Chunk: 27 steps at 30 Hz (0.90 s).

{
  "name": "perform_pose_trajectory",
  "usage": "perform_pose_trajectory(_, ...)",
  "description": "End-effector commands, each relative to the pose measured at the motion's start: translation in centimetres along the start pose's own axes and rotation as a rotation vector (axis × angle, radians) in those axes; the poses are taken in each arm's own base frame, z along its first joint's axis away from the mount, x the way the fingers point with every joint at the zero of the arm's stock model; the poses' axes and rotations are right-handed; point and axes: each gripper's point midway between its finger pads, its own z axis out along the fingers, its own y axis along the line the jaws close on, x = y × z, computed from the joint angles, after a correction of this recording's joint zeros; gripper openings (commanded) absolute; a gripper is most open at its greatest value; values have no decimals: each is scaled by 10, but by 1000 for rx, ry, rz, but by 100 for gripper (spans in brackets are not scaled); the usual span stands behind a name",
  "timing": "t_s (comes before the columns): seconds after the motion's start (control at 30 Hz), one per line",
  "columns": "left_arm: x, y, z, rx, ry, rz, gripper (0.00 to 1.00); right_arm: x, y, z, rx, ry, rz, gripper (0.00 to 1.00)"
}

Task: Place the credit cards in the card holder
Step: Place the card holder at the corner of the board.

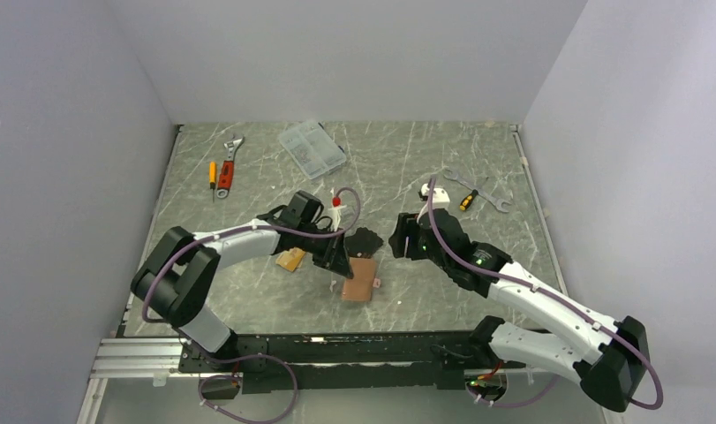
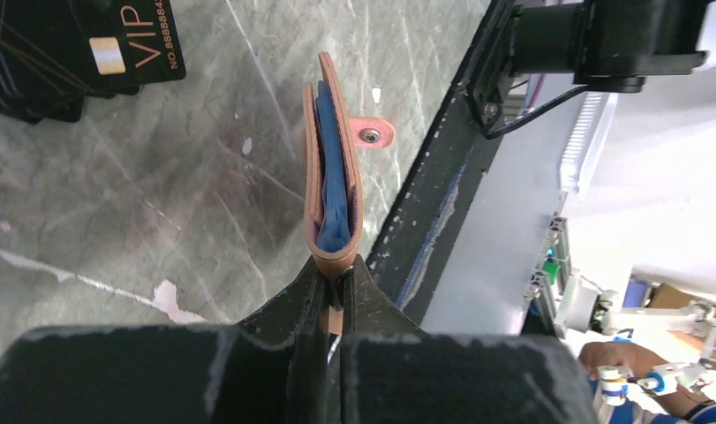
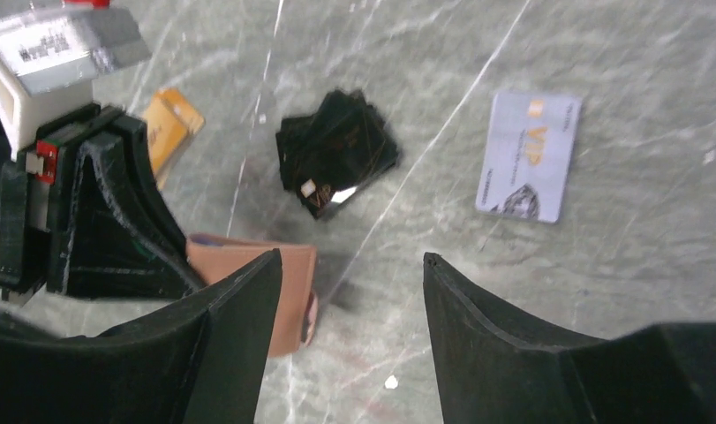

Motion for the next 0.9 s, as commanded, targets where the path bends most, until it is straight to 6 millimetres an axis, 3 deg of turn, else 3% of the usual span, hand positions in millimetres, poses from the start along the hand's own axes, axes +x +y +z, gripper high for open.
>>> perform_pose_trajectory(0.0,-8,7,19,11,-35,115,3,36,18,3,-159,169,28,63)
perform_pose_trajectory(0.13,8,26,27,-33,-17,131,8,52,23,12,-183,244,-2,63)
perform_pose_trajectory(0.3,19,39,28,-63,-28,141,22,75,30,22,-223,349,-33,63)
perform_pose_trajectory(0.5,17,48,25,-116,-32,152,45,102,37,30,-264,451,-57,63)
perform_pose_trajectory(0.6,13,48,21,-135,-40,161,68,111,41,33,-274,478,-69,63)
perform_pose_trajectory(0.63,12,49,19,-142,-36,159,71,112,43,33,-274,484,-72,63)
perform_pose_trajectory(0.87,1,45,-3,-189,-36,223,76,121,56,40,-262,519,-117,64)
